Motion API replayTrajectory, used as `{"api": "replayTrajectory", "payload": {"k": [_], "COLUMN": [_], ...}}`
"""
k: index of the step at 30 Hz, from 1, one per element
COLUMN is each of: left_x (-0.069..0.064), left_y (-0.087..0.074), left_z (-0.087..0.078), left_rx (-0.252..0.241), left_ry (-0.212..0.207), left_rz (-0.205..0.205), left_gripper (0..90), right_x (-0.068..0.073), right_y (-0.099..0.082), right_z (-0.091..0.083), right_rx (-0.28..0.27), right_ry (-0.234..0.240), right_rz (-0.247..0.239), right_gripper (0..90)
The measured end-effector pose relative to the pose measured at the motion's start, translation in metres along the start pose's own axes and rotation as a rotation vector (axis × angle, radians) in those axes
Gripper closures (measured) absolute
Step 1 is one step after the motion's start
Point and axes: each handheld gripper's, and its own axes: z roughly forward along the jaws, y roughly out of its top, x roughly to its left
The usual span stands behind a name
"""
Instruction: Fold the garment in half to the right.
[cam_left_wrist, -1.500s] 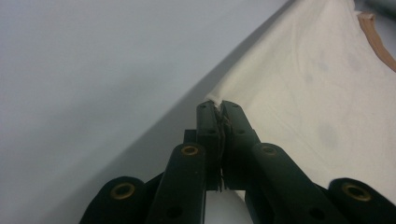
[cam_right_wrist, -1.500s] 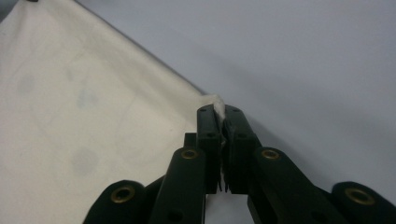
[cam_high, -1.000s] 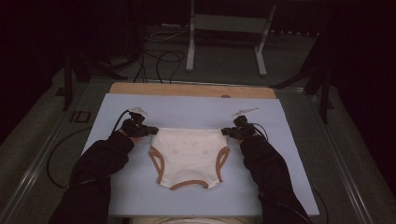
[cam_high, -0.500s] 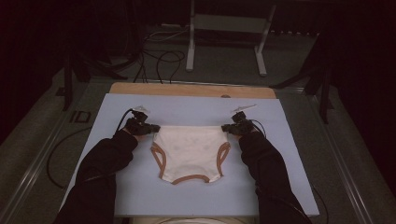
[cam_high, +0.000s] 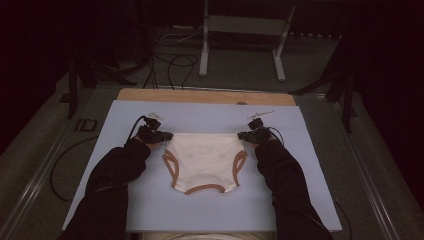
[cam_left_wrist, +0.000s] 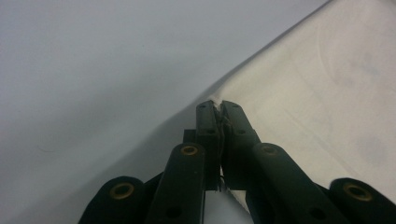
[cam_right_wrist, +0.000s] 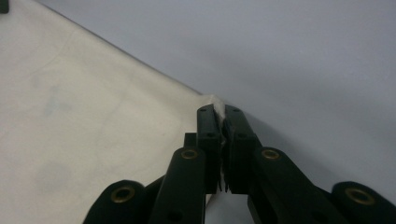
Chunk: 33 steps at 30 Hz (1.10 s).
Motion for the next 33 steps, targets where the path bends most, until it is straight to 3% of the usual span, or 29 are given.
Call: {"api": "replayTrajectory", "payload": {"k": [8,10,13,16,20,22,25,26,27,28,29,33], "left_x": [-0.001,-0.002,-0.003,-0.006,-0.009,-0.010,-0.014,-0.014,-0.016,-0.016,-0.017,-0.021], "left_y": [0.002,0.002,0.003,0.004,0.006,0.007,0.007,0.007,0.007,0.006,0.006,0.004], "left_z": [0.001,-0.001,-0.005,-0.008,-0.014,-0.016,-0.020,-0.020,-0.023,-0.024,-0.025,-0.034], "left_rx": [-0.005,-0.009,-0.002,0.000,-0.003,-0.013,-0.018,-0.018,-0.016,-0.014,-0.015,-0.060], "left_ry": [0.028,0.061,0.068,0.067,0.052,0.025,0.001,0.001,-0.054,-0.064,-0.070,-0.080], "left_rz": [0.007,0.008,0.003,0.012,0.020,0.008,0.027,0.027,0.034,0.039,0.044,0.051], "left_gripper": [86.0,78.0,59.5,49.6,40.9,35.5,27.2,20.7,20.7,8.0,2.8,0.3], "right_x": [-0.001,-0.001,-0.002,-0.002,-0.001,0.000,0.003,0.003,0.005,0.008,0.009,0.015], "right_y": [0.000,0.000,0.001,0.002,0.004,0.005,0.005,0.005,0.005,0.005,0.005,0.004], "right_z": [0.004,0.003,0.000,-0.003,-0.009,-0.011,-0.014,-0.014,-0.015,-0.017,-0.018,-0.022], "right_rx": [0.020,0.019,0.022,0.013,0.002,-0.003,0.000,0.000,-0.003,-0.013,-0.021,-0.037], "right_ry": [-0.008,-0.007,0.002,-0.003,-0.001,0.012,0.026,0.026,0.029,0.039,0.046,0.080], "right_rz": [0.001,0.002,0.018,0.025,0.026,0.027,0.016,0.016,0.009,0.008,0.007,-0.003], "right_gripper": [85.6,82.3,73.8,60.2,45.5,41.9,37.5,37.5,34.3,27.7,24.2,12.8]}}
